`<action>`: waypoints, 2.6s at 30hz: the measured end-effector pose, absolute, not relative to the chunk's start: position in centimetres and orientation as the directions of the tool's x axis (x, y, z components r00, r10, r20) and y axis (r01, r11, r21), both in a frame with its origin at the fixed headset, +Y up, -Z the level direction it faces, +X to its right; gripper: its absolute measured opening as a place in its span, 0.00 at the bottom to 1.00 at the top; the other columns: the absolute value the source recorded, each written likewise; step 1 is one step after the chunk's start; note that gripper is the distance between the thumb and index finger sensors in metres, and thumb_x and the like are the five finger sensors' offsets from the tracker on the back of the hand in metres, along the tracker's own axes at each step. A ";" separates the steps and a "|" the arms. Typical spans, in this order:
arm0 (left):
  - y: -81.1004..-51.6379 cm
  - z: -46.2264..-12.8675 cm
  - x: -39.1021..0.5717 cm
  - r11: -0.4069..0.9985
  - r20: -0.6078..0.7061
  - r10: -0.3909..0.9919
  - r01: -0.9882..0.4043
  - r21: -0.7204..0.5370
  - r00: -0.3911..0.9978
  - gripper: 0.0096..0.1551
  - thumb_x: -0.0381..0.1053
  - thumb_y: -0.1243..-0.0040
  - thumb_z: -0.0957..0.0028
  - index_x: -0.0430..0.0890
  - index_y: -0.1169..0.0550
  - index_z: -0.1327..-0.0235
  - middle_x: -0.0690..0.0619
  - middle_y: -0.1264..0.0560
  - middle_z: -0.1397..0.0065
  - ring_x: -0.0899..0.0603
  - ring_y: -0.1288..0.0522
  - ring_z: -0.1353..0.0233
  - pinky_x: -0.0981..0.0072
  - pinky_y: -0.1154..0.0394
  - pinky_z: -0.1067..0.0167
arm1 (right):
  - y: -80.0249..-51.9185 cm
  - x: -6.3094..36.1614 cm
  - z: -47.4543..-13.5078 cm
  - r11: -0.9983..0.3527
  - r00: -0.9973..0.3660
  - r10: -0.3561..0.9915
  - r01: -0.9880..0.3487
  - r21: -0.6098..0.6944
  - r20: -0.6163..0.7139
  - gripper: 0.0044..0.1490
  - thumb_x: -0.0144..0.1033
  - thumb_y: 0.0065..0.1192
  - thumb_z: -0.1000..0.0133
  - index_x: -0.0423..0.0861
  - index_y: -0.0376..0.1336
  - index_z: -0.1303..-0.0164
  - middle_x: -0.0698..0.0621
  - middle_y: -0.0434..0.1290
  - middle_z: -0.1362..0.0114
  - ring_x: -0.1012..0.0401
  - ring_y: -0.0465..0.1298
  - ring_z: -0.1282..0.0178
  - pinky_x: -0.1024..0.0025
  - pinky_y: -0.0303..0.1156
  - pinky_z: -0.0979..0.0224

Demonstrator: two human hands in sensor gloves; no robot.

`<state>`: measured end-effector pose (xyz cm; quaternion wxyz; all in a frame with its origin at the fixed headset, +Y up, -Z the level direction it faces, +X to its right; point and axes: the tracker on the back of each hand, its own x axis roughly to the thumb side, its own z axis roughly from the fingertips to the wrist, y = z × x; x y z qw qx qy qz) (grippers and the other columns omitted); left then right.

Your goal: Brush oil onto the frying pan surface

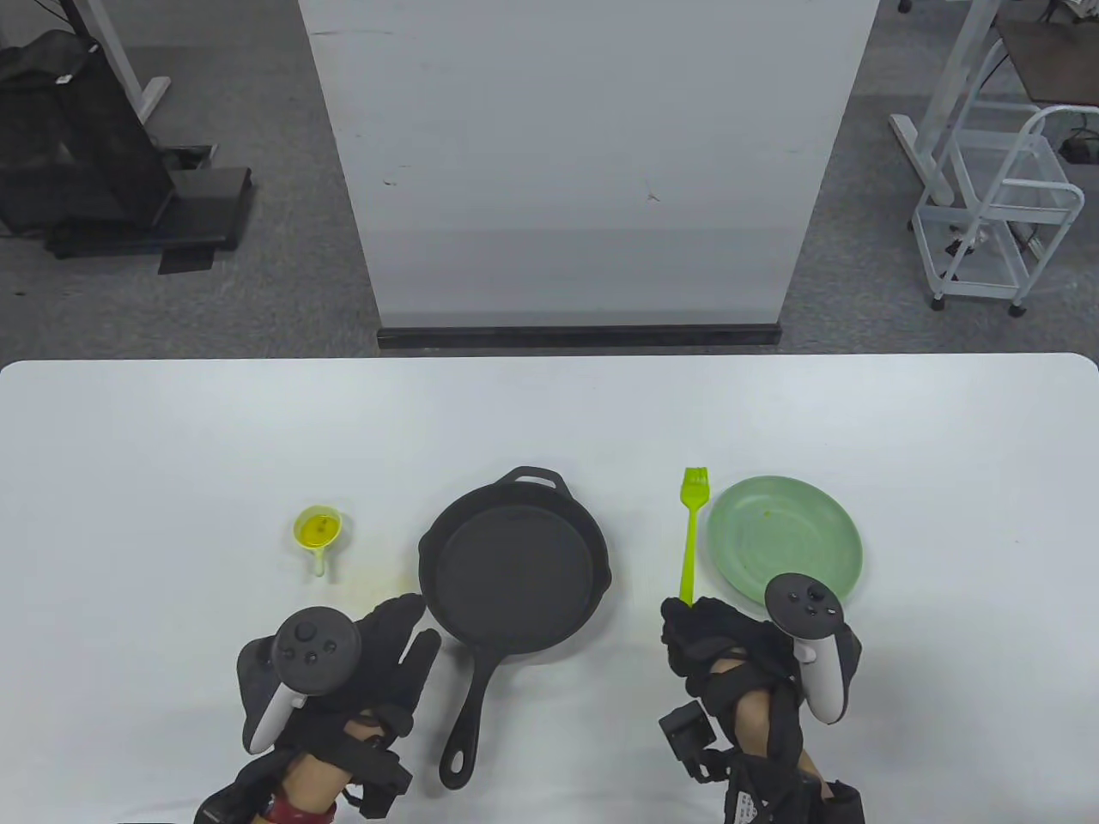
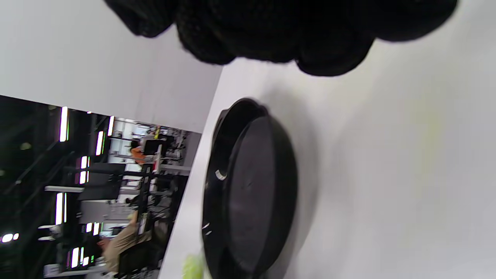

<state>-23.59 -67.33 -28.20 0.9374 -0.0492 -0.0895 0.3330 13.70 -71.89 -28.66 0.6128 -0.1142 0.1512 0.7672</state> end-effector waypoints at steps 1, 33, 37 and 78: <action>-67.0 -28.4 -22.8 0.753 0.143 0.658 -0.637 -0.166 0.740 0.40 0.65 0.54 0.49 0.45 0.32 0.28 0.39 0.34 0.24 0.29 0.33 0.28 0.38 0.33 0.34 | -71.7 12.8 -28.5 -0.184 -0.205 0.915 -0.978 0.093 -0.348 0.24 0.52 0.60 0.52 0.43 0.69 0.62 0.47 0.76 0.61 0.47 0.76 0.52 0.60 0.75 0.58; -71.1 -30.7 -20.2 -0.055 -0.229 0.971 -0.879 -0.474 0.063 0.23 0.58 0.45 0.48 0.45 0.20 0.50 0.45 0.21 0.38 0.32 0.22 0.40 0.45 0.25 0.47 | -71.1 -1.6 -25.9 0.059 -0.071 0.961 -0.891 0.450 -0.268 0.25 0.51 0.57 0.48 0.44 0.69 0.54 0.44 0.76 0.53 0.45 0.74 0.45 0.57 0.74 0.51; -69.8 -31.3 -22.6 0.029 -0.201 0.970 -0.888 -0.459 0.136 0.23 0.58 0.47 0.48 0.44 0.20 0.52 0.44 0.19 0.43 0.34 0.19 0.46 0.48 0.22 0.53 | -71.4 -1.1 -25.4 -0.018 -0.165 0.952 -0.872 0.489 -0.259 0.33 0.54 0.54 0.47 0.43 0.64 0.41 0.40 0.71 0.41 0.41 0.69 0.38 0.53 0.72 0.44; -73.7 -31.9 -30.3 0.064 -0.301 0.938 -0.936 -0.345 0.175 0.24 0.58 0.46 0.47 0.42 0.21 0.51 0.47 0.15 0.57 0.38 0.16 0.60 0.52 0.21 0.63 | -78.4 -3.7 -28.9 0.429 0.104 0.800 -0.788 0.442 -0.591 0.42 0.47 0.61 0.45 0.37 0.50 0.31 0.35 0.60 0.33 0.59 0.77 0.56 0.67 0.78 0.56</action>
